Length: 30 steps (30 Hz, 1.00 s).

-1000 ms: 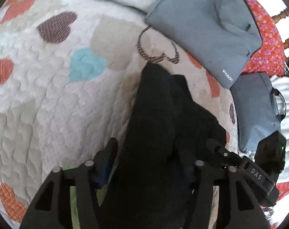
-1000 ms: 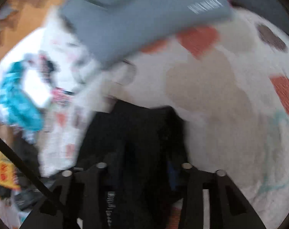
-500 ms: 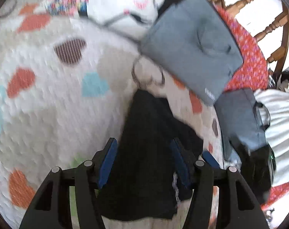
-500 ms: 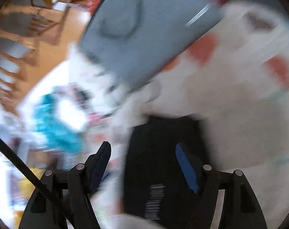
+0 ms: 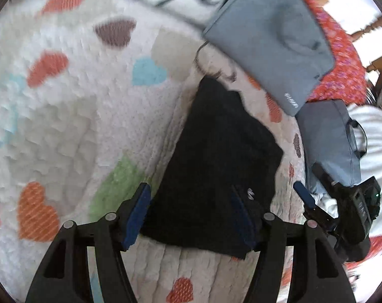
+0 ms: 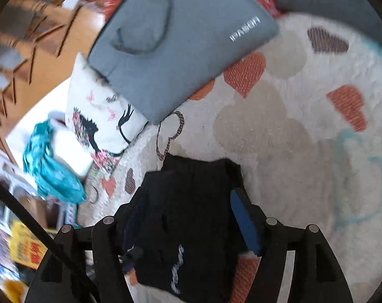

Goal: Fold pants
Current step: 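Open both grippers and lift them away from the folded pants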

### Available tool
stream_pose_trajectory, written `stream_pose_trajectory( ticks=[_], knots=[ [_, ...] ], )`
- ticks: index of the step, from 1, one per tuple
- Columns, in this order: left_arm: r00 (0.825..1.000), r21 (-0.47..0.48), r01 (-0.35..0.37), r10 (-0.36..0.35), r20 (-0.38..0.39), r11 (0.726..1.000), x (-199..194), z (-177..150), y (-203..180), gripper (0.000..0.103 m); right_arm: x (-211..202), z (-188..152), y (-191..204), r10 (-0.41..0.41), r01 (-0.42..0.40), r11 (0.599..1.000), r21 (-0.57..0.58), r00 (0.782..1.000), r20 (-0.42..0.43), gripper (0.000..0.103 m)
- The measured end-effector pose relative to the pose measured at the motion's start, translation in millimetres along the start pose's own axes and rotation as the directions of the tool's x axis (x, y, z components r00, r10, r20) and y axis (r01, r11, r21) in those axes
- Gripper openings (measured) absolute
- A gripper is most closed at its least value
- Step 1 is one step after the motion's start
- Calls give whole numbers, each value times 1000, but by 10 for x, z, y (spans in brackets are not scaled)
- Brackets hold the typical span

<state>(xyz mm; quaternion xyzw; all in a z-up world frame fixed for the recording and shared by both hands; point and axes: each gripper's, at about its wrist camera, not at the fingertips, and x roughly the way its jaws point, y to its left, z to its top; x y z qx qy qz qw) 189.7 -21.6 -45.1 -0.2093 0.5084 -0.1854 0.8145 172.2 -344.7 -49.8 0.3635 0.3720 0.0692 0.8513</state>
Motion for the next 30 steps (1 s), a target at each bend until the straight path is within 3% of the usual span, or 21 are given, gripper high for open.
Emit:
stream_pose_trajectory(
  ticks=[2, 4, 6, 7, 8, 10, 12, 15, 20, 25, 30],
  knots=[
    [994, 76, -33, 25, 108, 997, -278, -124, -150, 64, -142, -156, 119, -47, 48, 997, -58, 999, 8, 73],
    [971, 141, -88, 53, 231, 986, -525, -267, -285, 64, -353, -352, 285, -78, 83, 986, -143, 996, 46, 73],
    [916, 172, -192, 114, 384, 966, -799, -484, -388, 77, -537, -538, 406, -108, 125, 971, -206, 990, 92, 76],
    [881, 167, -238, 140, 451, 957, -913, -602, -421, 93, -620, -646, 450, -121, 144, 962, -232, 986, 111, 79],
    [845, 150, -275, 164, 510, 950, -1025, -727, -429, 101, -685, -757, 474, -131, 158, 955, -253, 984, 122, 81],
    [794, 120, -304, 182, 580, 945, -1175, -911, -411, 101, -766, -994, 519, -151, 183, 940, -287, 980, 132, 81],
    [777, 90, -320, 207, 594, 943, -1244, -1014, -367, 102, -810, -1229, 498, -176, 208, 926, -317, 976, 126, 82],
    [784, 46, -354, 270, 559, 934, -1241, -1086, -262, 103, -728, -1458, 464, -214, 230, 913, -336, 973, 86, 82],
    [805, 30, -355, 289, 518, 934, -1162, -1084, -208, 102, -607, -1597, 432, -230, 233, 910, -343, 972, 51, 82],
    [854, 10, -301, 265, 448, 954, -1052, -1062, -130, 102, -548, -1615, 427, -245, 247, 905, -347, 968, 49, 83],
    [849, 55, -337, 278, 450, 940, -999, -1092, -237, 102, -457, -1604, 369, -263, 255, 910, -328, 965, 21, 83]
  ],
)
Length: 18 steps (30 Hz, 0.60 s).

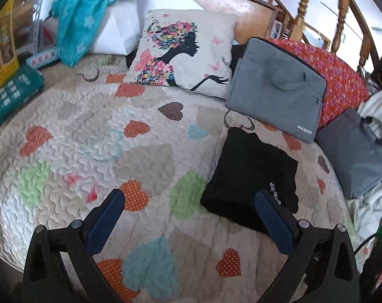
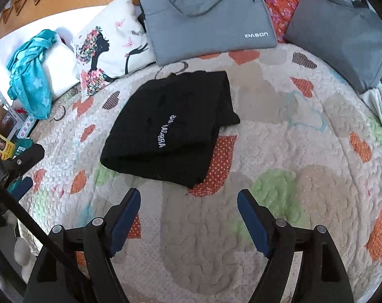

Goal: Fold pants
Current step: 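Open both grippers and lift them away from the folded pants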

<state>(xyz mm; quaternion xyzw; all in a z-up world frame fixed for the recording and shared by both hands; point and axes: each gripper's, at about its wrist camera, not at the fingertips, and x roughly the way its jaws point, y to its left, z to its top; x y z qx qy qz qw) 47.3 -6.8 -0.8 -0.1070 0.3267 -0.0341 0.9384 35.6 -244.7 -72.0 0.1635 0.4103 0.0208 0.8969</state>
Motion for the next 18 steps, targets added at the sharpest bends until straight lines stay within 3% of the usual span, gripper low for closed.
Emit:
stream_pose_trajectory(
  ticks=[6, 11, 16, 18],
  knots=[
    [999, 97, -10, 7, 33, 995, -56, -31, -184, 102, 83, 7, 9, 3, -3, 1000, 7, 1000, -20, 84],
    [999, 164, 46, -47, 0, 985, -3, -62, -269, 102, 141, 12, 16, 6, -5, 1000, 7, 999, -32, 84],
    [998, 246, -31, 43, -42, 969, 120, -129, -382, 102, 200, 20, 4, -4, 5, 1000, 12, 999, -46, 84],
    [997, 257, -30, 46, -58, 966, 142, -149, -399, 102, 221, 22, 1, -8, 9, 1000, 11, 999, -51, 84]
  ],
)
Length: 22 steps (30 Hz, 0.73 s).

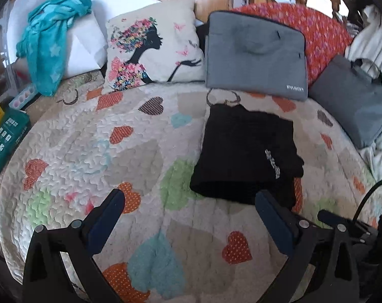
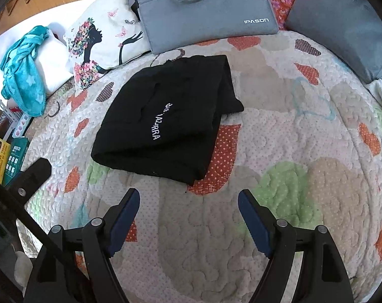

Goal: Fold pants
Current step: 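Open both grippers and lift them away from the folded pants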

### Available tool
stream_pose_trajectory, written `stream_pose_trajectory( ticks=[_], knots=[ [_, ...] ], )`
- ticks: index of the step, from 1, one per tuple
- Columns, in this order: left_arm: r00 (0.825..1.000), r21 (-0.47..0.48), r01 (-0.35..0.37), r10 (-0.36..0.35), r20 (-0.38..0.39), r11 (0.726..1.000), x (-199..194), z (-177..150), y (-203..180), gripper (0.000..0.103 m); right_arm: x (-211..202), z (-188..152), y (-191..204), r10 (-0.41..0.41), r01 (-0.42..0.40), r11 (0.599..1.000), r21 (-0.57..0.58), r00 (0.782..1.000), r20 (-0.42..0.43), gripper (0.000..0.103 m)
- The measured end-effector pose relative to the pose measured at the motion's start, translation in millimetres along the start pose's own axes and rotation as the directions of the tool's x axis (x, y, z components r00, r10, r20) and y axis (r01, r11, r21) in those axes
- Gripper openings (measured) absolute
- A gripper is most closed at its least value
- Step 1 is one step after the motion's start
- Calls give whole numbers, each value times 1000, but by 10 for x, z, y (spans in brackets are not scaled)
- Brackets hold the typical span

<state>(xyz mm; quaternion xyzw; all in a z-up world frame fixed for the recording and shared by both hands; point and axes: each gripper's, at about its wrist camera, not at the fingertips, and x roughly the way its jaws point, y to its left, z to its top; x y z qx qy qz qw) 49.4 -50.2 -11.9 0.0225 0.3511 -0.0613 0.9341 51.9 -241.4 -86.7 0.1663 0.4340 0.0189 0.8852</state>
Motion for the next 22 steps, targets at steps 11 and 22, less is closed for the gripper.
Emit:
stream_pose_trajectory(
  ticks=[11, 22],
  knots=[
    [997, -1, 38, -38, -73, 999, 95, -39, -20, 102, 52, -12, 16, -8, 8, 1000, -4, 1000, -16, 85],
    [989, -36, 41, -45, -138, 999, 218, -74, 34, 102, 92, -29, 47, -17, 16, 1000, -23, 1000, -26, 86]
  ],
)
